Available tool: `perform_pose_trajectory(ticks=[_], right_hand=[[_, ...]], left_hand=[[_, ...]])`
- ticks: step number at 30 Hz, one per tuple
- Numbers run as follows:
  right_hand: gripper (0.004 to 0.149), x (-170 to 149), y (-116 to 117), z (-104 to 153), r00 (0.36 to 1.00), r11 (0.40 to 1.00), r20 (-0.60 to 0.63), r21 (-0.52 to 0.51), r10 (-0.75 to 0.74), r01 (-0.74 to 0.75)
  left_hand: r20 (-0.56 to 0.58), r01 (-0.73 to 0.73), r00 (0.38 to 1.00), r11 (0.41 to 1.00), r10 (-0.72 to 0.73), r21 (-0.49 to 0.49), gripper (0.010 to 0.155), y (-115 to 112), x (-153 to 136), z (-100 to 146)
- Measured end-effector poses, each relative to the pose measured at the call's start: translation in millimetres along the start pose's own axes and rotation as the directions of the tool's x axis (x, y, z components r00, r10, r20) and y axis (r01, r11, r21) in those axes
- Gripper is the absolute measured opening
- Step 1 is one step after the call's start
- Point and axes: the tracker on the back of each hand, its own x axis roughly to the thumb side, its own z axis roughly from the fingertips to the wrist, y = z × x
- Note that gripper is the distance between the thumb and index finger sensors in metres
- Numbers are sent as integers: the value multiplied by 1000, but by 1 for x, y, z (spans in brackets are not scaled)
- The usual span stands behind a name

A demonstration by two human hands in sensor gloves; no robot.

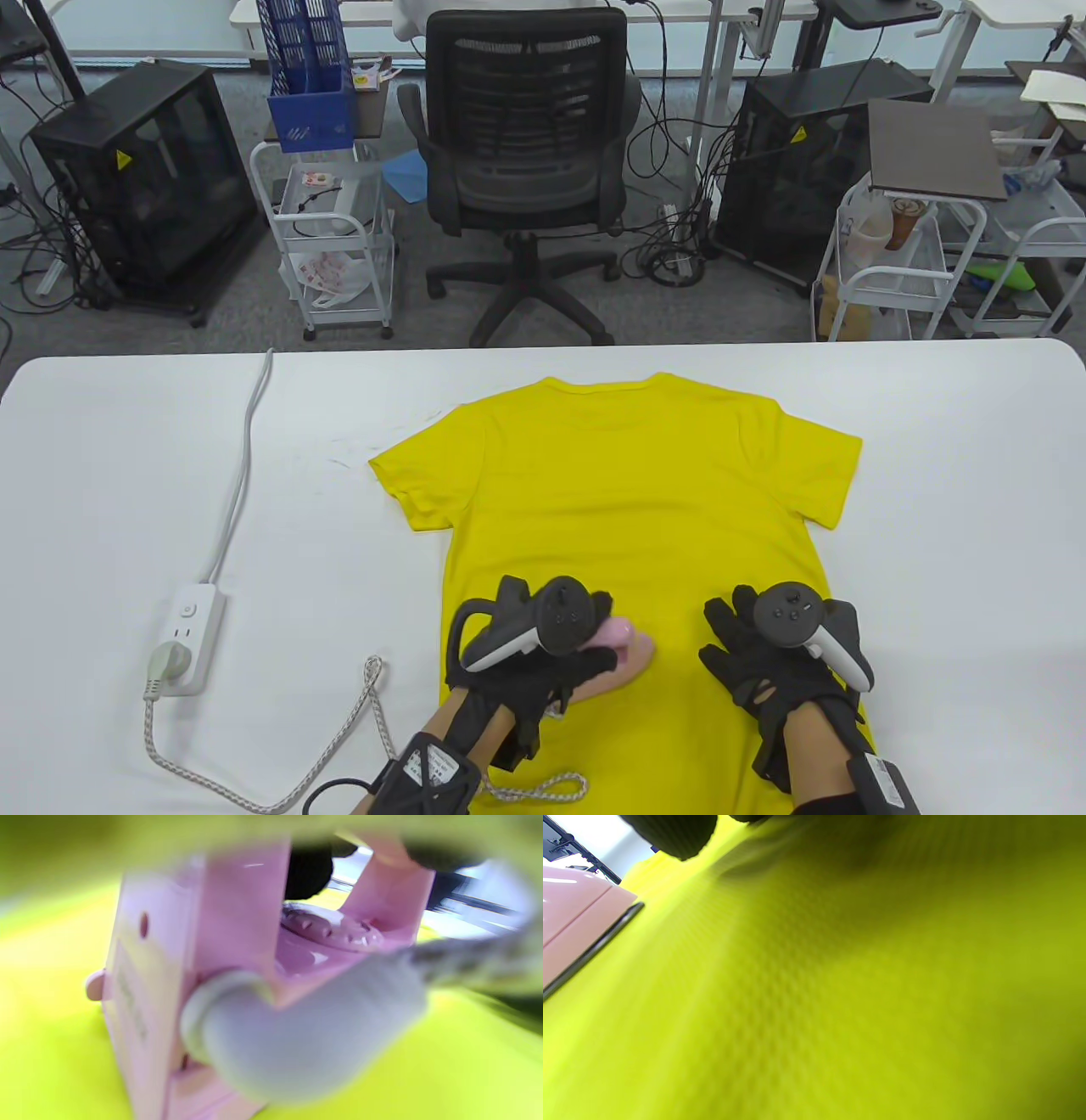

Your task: Iron t-shirt with electric iron on table

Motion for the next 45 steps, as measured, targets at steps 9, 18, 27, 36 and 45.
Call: perform_pose_trajectory(ticks=[9, 18, 27, 36, 45], right_hand=[[65, 0, 0, 0, 1000, 1000, -4, 1, -13, 13], [65, 0, 1, -1, 1000, 1000, -6, -4, -2, 2], [65, 0, 0, 0, 1000, 1000, -3, -2, -3, 3], [65, 2, 1, -1, 1000, 1000, -12, -4, 10, -10], [65, 1, 1, 0, 1000, 1000, -10, -5, 7, -7]], left_hand=[[77, -154, 983, 980, 165, -128, 75, 1, -21, -4], [455, 128, 890, 957, 5, -260, 73, -20, 67, 27], [-116, 33, 993, 997, -24, 76, 75, 2, -25, -4], [265, -141, 942, 959, 206, -244, 73, -8, 7, 2], [347, 55, 938, 986, 2, -155, 72, -13, 46, 19]])
